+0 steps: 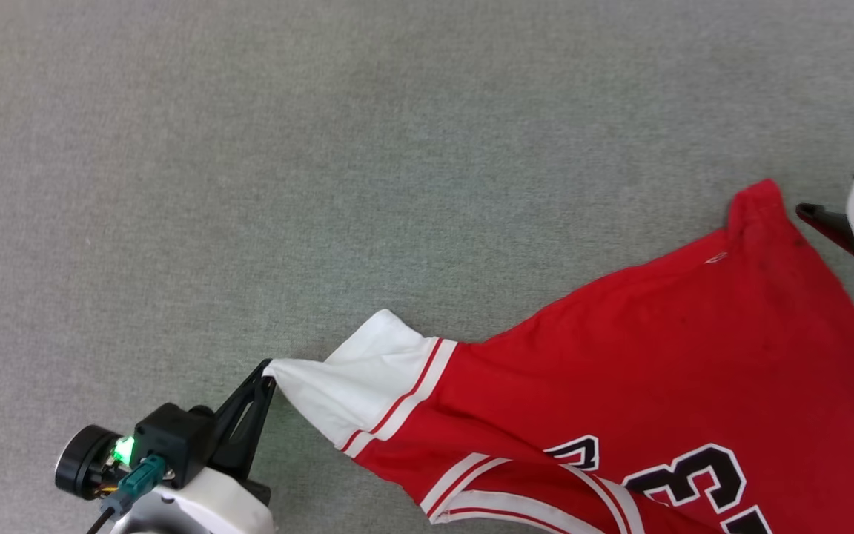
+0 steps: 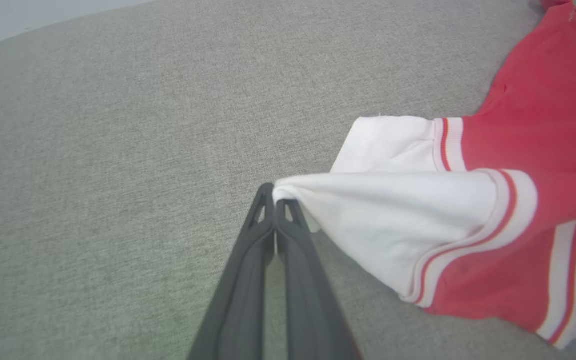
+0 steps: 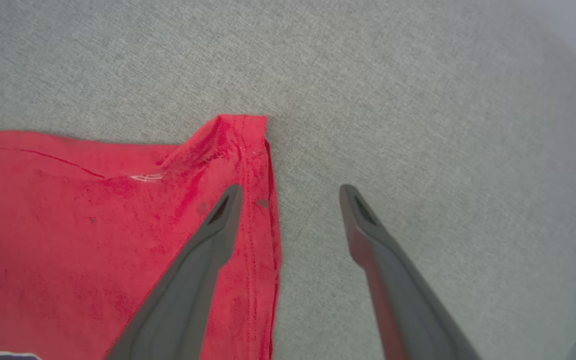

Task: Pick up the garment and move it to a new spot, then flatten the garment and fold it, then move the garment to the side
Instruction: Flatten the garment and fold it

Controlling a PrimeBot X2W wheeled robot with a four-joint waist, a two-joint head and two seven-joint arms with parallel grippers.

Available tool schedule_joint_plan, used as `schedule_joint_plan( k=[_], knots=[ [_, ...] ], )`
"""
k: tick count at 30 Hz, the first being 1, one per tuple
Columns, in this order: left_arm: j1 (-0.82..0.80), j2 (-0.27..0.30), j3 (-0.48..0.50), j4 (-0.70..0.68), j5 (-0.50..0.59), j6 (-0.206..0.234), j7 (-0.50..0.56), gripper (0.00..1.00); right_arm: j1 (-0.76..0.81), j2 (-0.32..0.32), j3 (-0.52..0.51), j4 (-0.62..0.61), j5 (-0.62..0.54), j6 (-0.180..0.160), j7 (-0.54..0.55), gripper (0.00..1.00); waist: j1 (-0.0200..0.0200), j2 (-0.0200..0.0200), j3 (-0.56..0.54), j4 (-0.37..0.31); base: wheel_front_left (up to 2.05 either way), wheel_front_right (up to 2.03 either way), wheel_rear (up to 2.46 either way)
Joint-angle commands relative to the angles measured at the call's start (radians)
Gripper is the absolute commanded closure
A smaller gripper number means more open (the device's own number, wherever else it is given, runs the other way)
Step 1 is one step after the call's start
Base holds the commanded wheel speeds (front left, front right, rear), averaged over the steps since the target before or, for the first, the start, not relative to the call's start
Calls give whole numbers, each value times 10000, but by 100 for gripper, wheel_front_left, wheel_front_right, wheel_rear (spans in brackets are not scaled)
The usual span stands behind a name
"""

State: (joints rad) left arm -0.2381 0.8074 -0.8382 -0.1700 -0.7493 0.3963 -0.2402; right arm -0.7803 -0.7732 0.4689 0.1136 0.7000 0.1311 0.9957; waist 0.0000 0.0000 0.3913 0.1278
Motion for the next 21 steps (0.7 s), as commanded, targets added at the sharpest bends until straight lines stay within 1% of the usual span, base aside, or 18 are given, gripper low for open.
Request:
schedule_joint_plan(
  k=[1,4,8,10,12,15,16,17,18,21],
  knots=[
    [-221,-88,-6,25,93,-33,11,100,-301,223,214,333,-87,-7,-94,0,0,0,265,206,0,0,0],
    [-437,-218,-58,28,178,-81,43,100,-631,485,684,973,-172,-7,-261,0,0,0,518,361,0,0,0],
    [-604,-357,-91,107,220,-161,27,100,-802,821,1085,1750,-84,-7,-829,0,0,0,808,503,0,0,0],
    [-644,-434,-86,188,184,-194,4,100,-615,880,1537,2114,-53,-4,-906,0,0,0,859,544,0,0,0],
    [-655,-465,-87,286,172,-244,-18,100,-237,824,2161,2416,116,5,-679,0,0,0,872,553,0,0,0],
    [-644,-519,-61,402,129,-257,-30,100,-31,776,2643,2670,445,11,-719,0,0,0,813,497,0,0,0],
    [-628,-530,-49,432,109,-276,-41,100,-48,758,2745,2697,515,14,-766,9,0,0,763,463,0,0,0],
    [-622,-521,-42,467,101,-296,-55,100,-142,725,2826,2678,530,17,-911,75,0,0,695,423,0,0,0],
    [-628,-493,-27,505,105,-307,-62,100,-276,695,2846,2658,575,16,-1116,100,0,0,614,377,0,0,0],
    [-675,-398,-8,599,151,-346,-69,100,-807,676,2732,2584,628,-9,-2022,100,0,0,276,225,0,0,0]
  ],
)
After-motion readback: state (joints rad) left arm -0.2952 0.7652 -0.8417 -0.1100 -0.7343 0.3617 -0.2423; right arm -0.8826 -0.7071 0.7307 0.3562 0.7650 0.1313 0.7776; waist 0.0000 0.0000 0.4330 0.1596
